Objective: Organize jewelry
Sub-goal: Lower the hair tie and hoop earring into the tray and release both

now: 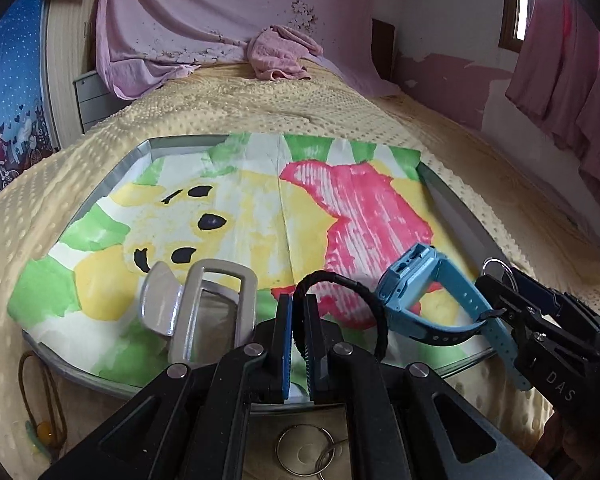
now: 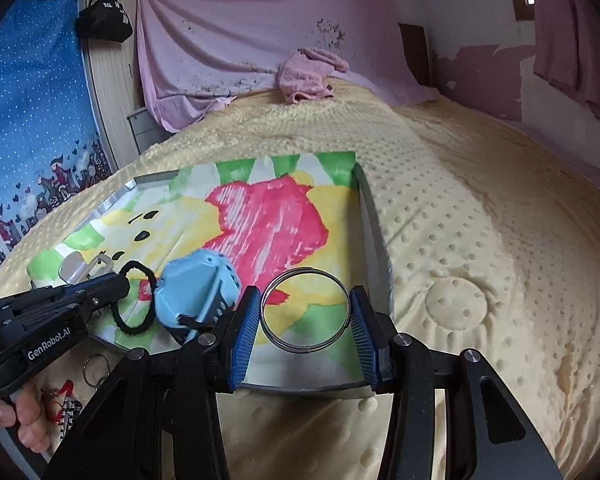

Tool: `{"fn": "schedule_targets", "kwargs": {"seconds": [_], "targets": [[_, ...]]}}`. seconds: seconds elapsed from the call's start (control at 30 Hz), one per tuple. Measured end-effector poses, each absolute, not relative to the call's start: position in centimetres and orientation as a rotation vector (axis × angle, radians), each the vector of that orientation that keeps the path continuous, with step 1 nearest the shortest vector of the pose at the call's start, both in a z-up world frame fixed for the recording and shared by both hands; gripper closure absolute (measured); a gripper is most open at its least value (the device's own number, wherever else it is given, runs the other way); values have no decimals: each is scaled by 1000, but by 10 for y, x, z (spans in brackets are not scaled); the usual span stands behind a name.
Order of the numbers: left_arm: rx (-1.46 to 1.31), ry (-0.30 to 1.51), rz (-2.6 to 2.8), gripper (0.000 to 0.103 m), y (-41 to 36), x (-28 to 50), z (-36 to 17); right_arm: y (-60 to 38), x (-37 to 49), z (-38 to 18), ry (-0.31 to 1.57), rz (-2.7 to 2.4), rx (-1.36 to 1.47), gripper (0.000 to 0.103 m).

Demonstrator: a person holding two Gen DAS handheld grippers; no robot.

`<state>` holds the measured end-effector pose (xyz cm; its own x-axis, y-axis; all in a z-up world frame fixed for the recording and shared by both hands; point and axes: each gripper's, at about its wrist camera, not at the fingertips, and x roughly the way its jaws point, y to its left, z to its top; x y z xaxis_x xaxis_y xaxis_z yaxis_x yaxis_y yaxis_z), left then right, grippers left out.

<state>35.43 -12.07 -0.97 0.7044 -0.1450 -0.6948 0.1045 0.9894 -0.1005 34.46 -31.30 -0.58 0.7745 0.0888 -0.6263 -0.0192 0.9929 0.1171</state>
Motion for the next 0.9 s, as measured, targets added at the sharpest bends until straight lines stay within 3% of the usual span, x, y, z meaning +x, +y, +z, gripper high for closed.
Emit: {"fn": "schedule_targets", "kwargs": {"seconds": [0.37,0.47,0.5,0.53,0.7,0.77,0.83,0.9], "targets": [[-52,762,-121,96,-121,351,-8,-313,345,-13,691,90,122,62],[-66,746,-128,78,-120,345,-5,-314,343,-12,682,89,126,61],[-72,735,-129,58,-119,343,-3,-316,341,-11,678,87,125,60],[-79,718,-120,46,-118,339,-1,-317,339,-9,670,85,126,59],[-115,660,-103,46,-110,326,9,-325,329,0,621,80,149,48],[-121,630,-97,41,-107,319,14,-325,322,6,582,84,157,46],[-126,597,-87,27,-102,311,19,-325,313,14,537,84,162,36],[-144,558,-72,19,-95,301,24,-325,304,21,495,81,171,28]]}}
